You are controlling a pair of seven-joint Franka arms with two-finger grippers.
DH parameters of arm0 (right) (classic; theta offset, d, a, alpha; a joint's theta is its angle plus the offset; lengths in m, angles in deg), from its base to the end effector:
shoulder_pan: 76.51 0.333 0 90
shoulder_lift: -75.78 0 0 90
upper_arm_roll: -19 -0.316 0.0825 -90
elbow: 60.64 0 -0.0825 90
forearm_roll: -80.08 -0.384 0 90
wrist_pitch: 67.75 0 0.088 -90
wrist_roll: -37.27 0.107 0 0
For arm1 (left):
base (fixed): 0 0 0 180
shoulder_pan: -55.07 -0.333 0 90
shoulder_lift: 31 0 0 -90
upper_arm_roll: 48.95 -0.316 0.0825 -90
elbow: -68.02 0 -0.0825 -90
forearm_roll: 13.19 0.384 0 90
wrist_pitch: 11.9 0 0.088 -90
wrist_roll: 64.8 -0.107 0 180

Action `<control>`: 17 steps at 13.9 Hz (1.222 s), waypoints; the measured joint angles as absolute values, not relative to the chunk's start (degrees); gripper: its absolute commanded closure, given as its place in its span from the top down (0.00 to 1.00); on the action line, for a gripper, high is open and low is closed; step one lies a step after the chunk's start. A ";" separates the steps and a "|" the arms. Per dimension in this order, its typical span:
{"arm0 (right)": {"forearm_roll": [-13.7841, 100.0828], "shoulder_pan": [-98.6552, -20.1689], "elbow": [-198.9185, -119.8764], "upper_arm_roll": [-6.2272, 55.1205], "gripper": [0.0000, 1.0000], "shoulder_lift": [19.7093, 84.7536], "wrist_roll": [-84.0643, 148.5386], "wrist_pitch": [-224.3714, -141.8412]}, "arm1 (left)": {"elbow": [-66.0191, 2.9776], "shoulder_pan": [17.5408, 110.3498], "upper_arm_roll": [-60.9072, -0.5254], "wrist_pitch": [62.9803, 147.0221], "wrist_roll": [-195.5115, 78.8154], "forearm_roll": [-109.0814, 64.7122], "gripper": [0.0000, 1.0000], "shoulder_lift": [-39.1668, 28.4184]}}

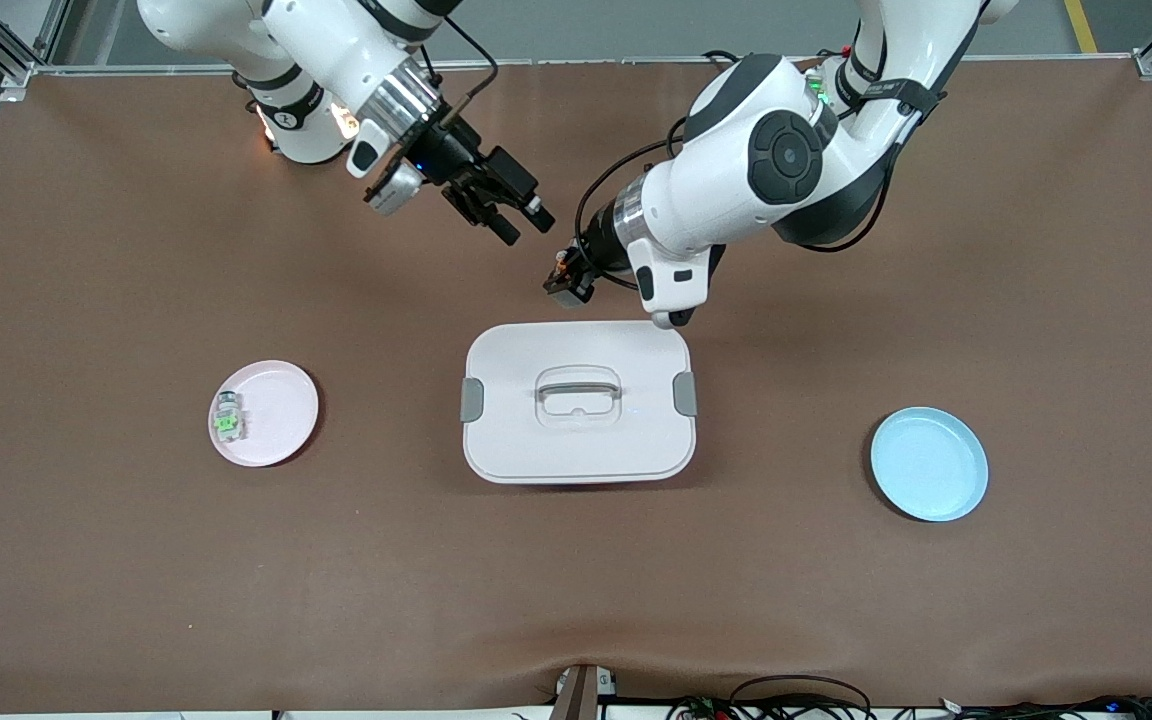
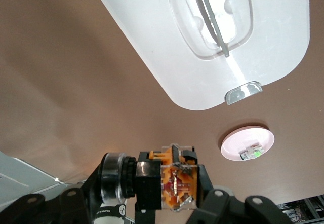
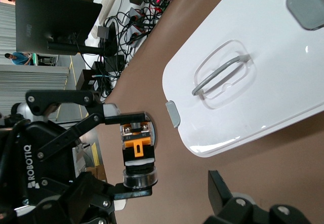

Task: Transfer orange switch to right arm and place
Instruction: 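Grasp the orange switch with the right gripper beside the left gripper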

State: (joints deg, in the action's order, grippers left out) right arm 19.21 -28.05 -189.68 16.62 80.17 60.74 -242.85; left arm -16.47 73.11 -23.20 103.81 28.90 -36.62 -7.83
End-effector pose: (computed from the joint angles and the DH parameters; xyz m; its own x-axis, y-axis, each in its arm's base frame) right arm 0.3917 0.3729 0.4707 0.8447 -0.5339 0.0384 -0.2954 -0.5248 -0.7983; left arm 0.5153 -0.4580 0.4910 0.4251 0.7263 -0.5402 0.8840 -0.4614 0.0753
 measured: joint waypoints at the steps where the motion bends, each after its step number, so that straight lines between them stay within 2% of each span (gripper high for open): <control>1: 19.21 -27.96 -188.32 16.62 1.00 78.59 60.74 -242.86 | -16.48 73.11 -23.21 104.13 28.90 -36.62 0.00 -7.67; 6: 19.20 -27.93 -183.42 16.71 1.00 72.71 60.74 -242.91 | -16.47 73.11 -23.21 104.84 28.90 -36.62 0.00 -7.26; 10: 19.20 -27.93 -181.66 16.89 0.99 70.88 60.67 -242.98 | -16.47 73.12 -23.20 104.86 28.90 -36.62 0.00 -7.14; 11: 19.20 -27.93 -181.56 16.98 0.88 70.83 60.64 -242.98 | -16.47 73.16 -23.20 104.86 28.90 -36.62 0.00 -7.09; 13: 19.41 -27.93 -181.41 17.24 0.58 70.83 60.40 -242.97 | -16.47 73.33 -23.19 104.86 28.90 -36.62 0.00 -6.98; 15: 20.13 -27.93 -181.27 17.37 0.18 70.83 59.95 -242.97 | -16.47 73.42 -23.18 104.86 28.90 -36.62 0.00 -6.90; 17: 21.08 -27.93 -181.27 17.39 0.00 70.83 59.79 -242.94 | -16.47 73.43 -23.18 104.86 28.90 -36.61 0.00 -6.89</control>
